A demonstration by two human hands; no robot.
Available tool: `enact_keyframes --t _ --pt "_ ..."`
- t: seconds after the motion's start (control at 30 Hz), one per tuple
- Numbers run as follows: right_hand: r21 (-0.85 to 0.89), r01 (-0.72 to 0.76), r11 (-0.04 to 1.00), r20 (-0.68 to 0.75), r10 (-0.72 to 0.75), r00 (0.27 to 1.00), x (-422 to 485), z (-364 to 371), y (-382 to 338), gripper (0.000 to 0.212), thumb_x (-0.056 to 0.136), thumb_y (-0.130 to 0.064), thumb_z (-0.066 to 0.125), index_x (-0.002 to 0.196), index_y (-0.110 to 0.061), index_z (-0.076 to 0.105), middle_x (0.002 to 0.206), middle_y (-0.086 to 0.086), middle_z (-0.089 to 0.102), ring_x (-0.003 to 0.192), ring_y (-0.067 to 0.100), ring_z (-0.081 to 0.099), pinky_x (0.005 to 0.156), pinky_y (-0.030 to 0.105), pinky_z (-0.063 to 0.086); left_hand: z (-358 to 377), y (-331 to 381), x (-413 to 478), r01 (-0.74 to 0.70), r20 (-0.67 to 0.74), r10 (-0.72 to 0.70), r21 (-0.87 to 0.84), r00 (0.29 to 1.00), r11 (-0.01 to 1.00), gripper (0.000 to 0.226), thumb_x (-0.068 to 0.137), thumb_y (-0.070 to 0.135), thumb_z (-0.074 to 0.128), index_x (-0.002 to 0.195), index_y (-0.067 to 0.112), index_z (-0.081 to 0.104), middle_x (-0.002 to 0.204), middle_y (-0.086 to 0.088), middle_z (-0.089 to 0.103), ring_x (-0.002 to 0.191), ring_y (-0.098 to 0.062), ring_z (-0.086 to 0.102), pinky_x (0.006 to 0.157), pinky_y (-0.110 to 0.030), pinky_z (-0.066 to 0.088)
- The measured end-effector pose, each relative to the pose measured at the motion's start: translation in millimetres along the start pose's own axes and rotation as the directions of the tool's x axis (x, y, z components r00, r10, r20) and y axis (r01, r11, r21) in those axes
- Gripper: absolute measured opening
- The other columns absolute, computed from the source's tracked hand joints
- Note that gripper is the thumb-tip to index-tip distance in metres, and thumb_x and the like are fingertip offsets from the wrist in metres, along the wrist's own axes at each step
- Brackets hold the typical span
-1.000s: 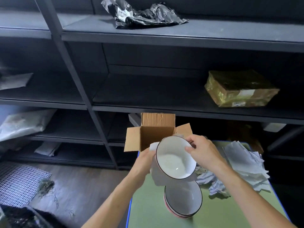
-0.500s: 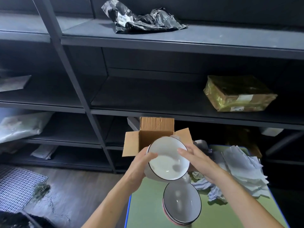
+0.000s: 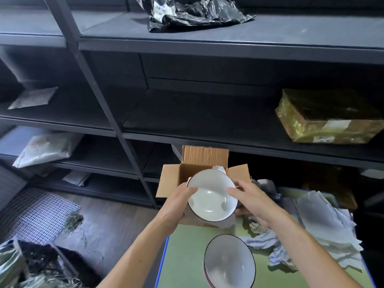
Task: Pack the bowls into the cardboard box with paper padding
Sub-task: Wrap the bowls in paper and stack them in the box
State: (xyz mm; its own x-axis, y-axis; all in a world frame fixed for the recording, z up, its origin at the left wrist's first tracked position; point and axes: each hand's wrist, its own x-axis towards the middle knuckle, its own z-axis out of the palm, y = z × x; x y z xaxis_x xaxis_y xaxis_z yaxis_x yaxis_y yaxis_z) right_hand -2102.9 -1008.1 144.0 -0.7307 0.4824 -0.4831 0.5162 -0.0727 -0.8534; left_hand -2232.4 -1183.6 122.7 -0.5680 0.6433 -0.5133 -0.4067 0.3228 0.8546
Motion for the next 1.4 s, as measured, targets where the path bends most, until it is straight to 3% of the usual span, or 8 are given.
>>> enact_keyframes --t 0.2,0.37,0.57,0.77,0.87,1.0,1.2,1.4 --pt "-0.065 0.009 0.998 0.046 -0.006 0.999 27.3 -2.7 -14.9 0.016 0.1 -0.013 0.048 0.1 -0.013 0.064 0.094 0.006 0.067 0.08 0.017 0.067 0.062 0.028 0.058 5.0 23.3 20.5 -0.02 -0.107 0.035 0.142 0.994 0.99 0.031 0.101 0.042 0.043 0.121 0.028 0.062 0.111 -0.003 0.072 0.102 -0.022 0.07 0.085 -0.047 0.06" --pt "-0.138 -0.037 0.99 0.011 0.038 0.999 46.5 0.8 -18.9 0.018 0.102 -0.017 0.047 0.114 -0.013 0.059 0.102 0.005 0.064 0.085 0.016 0.064 0.052 0.018 0.053 5.6 28.5 33.1 0.038 -0.206 -0.002 0.17 0.979 0.985 0.029 0.099 0.037 0.046 0.117 0.025 0.064 0.106 -0.004 0.073 0.091 -0.02 0.073 0.079 -0.042 0.062" --pt "-0.222 -0.095 0.97 0.018 0.102 0.995 67.3 8.2 -20.8 0.022 0.095 -0.006 0.042 0.108 -0.014 0.059 0.105 0.007 0.063 0.095 0.025 0.064 0.076 0.038 0.062 0.1 32.5 55.0 0.165 -0.31 -0.105 0.175 0.945 0.971 0.026 0.072 0.04 0.048 0.087 0.025 0.064 0.104 -0.018 0.071 0.087 -0.034 0.073 0.075 -0.051 0.062" --pt "-0.324 -0.166 0.931 -0.075 0.15 0.986 82.2 25.0 -18.9 0.042 0.083 -0.015 0.037 0.123 -0.018 0.051 0.117 0.006 0.057 0.098 0.024 0.059 0.086 0.047 0.058 -3.4 38.9 65.1 0.148 -0.282 -0.127 0.058 0.951 0.987 0.019 0.07 0.046 0.06 0.08 0.034 0.072 0.1 -0.008 0.072 0.09 -0.032 0.072 0.067 -0.051 0.062" --pt "-0.336 -0.217 0.917 -0.119 0.187 0.975 84.7 34.6 -19.8 0.035 0.09 -0.007 0.037 0.123 -0.008 0.048 0.119 0.012 0.054 0.102 0.026 0.053 0.087 0.044 0.054 -3.6 36.3 71.1 0.143 -0.296 -0.114 0.078 0.948 0.987 0.034 0.066 0.052 0.065 0.095 0.036 0.072 0.103 -0.002 0.071 0.094 -0.028 0.07 0.073 -0.053 0.061" --pt "-0.371 -0.275 0.887 -0.193 0.217 0.957 92.4 47.0 -11.0 0.04 0.094 -0.002 0.039 0.133 -0.004 0.042 0.118 0.011 0.052 0.1 0.026 0.05 0.076 0.035 0.049 3.7 41.9 71.0 0.182 -0.246 -0.126 0.222 0.961 0.958 0.059 0.084 0.04 0.061 0.136 0.013 0.051 0.128 -0.007 0.059 0.116 -0.028 0.057 0.097 -0.048 0.052" --pt "-0.363 -0.365 0.857 -0.26 0.283 0.923 105.4 63.8 -2.4 0.053 0.098 -0.007 0.039 0.148 0.0 0.024 0.115 0.012 0.047 0.095 0.025 0.044 0.078 0.03 0.038 10.1 42.0 90.9 0.345 -0.191 -0.307 0.211 0.932 0.915 0.076 0.094 0.043 0.057 0.152 0.009 0.021 0.149 -0.012 0.038 0.134 -0.033 0.04 0.109 -0.044 0.04" --pt "-0.337 -0.435 0.835 -0.286 0.349 0.892 120.1 71.9 8.6 0.046 0.098 -0.008 0.039 0.141 0.005 0.036 0.132 0.021 0.051 0.096 0.026 0.044 0.081 0.034 0.043 13.0 43.4 100.4 0.416 -0.208 -0.389 0.106 0.897 0.903 0.075 0.098 0.04 0.054 0.156 0.009 0.017 0.153 -0.015 0.036 0.136 -0.037 0.038 0.111 -0.045 0.037"
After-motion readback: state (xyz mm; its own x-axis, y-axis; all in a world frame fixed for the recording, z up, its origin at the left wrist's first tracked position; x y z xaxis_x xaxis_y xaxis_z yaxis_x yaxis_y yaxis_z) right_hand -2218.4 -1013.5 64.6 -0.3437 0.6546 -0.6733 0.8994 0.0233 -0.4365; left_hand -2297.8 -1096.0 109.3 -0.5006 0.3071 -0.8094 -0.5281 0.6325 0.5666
